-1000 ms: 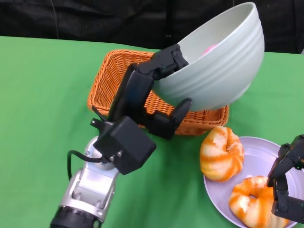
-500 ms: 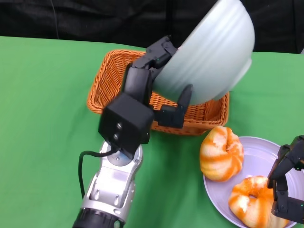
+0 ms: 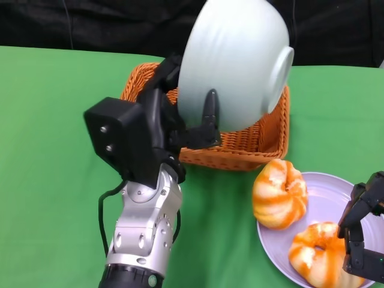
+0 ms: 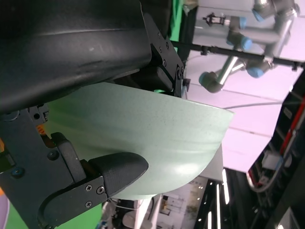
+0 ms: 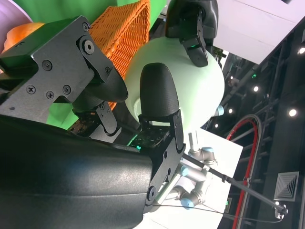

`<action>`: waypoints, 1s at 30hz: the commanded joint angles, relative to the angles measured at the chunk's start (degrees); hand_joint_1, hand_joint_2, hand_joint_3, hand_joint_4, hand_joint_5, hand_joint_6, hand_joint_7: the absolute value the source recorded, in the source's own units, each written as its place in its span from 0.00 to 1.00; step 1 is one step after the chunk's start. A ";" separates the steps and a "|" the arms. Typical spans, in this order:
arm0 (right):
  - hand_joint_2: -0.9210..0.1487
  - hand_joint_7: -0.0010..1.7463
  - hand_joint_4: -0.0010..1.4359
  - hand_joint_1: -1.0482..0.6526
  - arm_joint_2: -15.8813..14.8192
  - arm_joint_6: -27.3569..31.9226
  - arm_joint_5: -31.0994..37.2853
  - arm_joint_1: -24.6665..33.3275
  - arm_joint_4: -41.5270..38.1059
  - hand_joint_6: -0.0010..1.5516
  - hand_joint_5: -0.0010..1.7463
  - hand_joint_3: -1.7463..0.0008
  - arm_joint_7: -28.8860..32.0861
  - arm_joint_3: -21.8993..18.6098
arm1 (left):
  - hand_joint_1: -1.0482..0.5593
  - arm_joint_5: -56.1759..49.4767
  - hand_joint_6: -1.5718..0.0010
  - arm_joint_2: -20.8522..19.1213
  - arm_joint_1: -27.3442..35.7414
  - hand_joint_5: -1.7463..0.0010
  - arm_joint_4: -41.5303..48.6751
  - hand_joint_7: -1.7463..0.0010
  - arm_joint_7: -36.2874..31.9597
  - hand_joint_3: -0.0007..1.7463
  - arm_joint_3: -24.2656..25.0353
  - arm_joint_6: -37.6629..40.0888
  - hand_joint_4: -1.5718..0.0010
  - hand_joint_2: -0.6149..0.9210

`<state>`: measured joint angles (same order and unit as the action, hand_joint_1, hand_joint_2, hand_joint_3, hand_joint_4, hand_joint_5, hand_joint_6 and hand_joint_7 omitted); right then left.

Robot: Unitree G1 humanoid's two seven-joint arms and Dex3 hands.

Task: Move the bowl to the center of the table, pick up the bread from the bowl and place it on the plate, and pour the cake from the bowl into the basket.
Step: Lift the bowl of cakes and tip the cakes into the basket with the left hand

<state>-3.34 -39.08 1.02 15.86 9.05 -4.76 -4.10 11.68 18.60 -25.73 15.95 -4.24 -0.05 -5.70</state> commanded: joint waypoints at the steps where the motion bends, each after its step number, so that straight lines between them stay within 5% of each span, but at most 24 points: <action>1: 0.51 0.95 0.62 0.62 -0.74 0.10 -1.02 0.39 0.19 0.46 1.00 0.15 -0.25 -0.21 | 0.55 3.99 0.44 2.97 -1.58 0.00 -1.87 0.00 -0.10 1.00 1.37 1.22 0.32 0.57; 16: 0.50 0.94 0.61 0.60 -0.68 1.04 -1.23 0.93 0.82 0.46 1.00 0.17 -0.80 -0.42 | 0.53 25.80 0.44 7.39 -3.99 0.00 -2.32 0.00 -4.74 0.98 6.60 8.92 0.31 0.61; 26: 0.50 0.95 0.61 0.60 -0.62 1.08 -1.06 0.95 0.87 0.46 1.00 0.16 -0.72 -0.45 | 0.53 28.08 0.45 6.53 -4.02 0.00 -2.34 0.00 -5.83 0.97 5.68 8.89 0.32 0.63; 30: 0.50 0.95 0.61 0.58 -0.65 1.69 -1.30 1.07 1.10 0.46 1.00 0.17 -0.92 -0.24 | 0.51 37.36 0.48 8.56 -5.81 0.00 -2.11 0.00 -9.80 0.95 9.78 11.98 0.30 0.61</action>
<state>-3.41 -37.86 0.11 16.51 9.43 -5.71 -4.19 46.40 18.89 -26.79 14.66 -12.38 7.56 6.36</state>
